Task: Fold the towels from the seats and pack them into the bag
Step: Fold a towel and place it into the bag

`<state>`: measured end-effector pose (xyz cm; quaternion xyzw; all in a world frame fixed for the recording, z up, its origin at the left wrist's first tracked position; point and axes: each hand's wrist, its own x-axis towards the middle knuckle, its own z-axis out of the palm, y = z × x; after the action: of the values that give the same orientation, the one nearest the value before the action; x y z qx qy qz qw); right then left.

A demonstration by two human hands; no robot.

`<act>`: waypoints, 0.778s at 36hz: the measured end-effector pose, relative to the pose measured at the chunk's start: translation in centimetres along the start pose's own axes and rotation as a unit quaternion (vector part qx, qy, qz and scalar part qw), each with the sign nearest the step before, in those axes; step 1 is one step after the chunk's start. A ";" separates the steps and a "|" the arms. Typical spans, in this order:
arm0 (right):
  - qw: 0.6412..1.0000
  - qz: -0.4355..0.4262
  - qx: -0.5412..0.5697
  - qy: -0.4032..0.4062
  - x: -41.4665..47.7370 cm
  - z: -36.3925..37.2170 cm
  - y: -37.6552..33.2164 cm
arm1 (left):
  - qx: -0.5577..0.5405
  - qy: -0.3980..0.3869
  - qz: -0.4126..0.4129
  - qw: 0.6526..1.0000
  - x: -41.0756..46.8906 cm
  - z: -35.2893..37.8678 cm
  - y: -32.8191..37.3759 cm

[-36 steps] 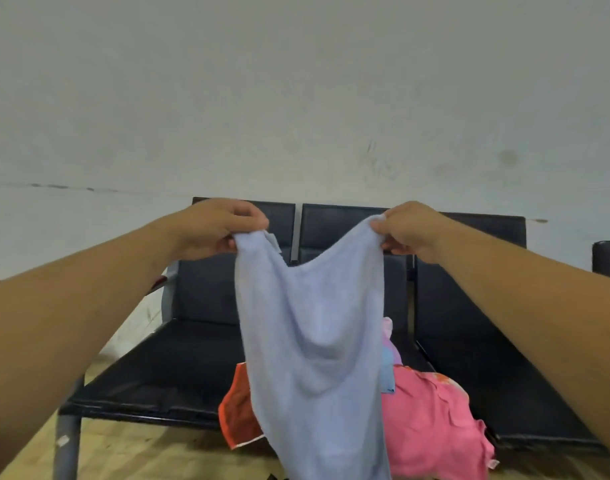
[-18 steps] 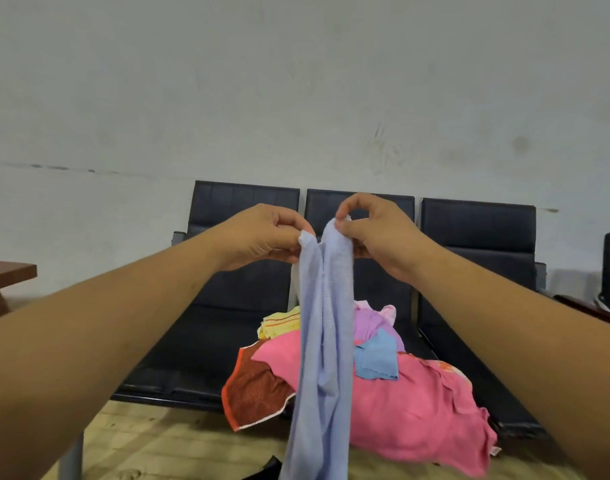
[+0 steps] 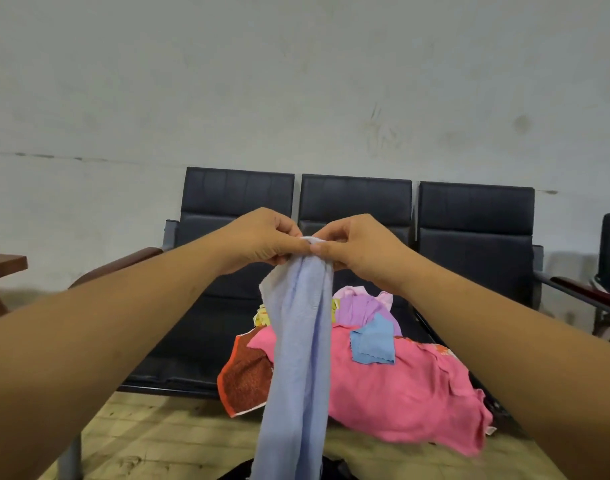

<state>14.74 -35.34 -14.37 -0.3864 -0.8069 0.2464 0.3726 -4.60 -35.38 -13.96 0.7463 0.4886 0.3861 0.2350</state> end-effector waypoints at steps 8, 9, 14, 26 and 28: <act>0.998 0.036 -0.034 0.042 0.1 -0.9 0.3 | 0.112 -0.089 -0.003 0.990 -0.7 0.0 -1.7; 0.998 0.041 -0.031 0.047 0.1 -1.2 0.3 | 0.162 -0.112 -0.014 0.980 -0.8 0.1 -2.3; 0.993 0.060 -0.084 0.054 -0.6 -3.0 1.2 | 0.231 -0.146 -0.072 0.959 -1.8 -0.3 -4.8; 0.983 0.156 -0.053 0.084 -0.9 -3.6 3.0 | 0.067 -0.078 -0.036 0.994 -0.6 -1.7 -0.6; 0.981 0.160 -0.058 0.088 -1.1 -3.9 3.2 | 0.035 -0.068 -0.031 0.997 -0.5 -1.6 -0.6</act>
<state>19.70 -33.98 -14.68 -0.5516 -0.7115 0.2208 0.3752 -6.36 -35.60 -13.58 0.7631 0.5078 0.3094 0.2530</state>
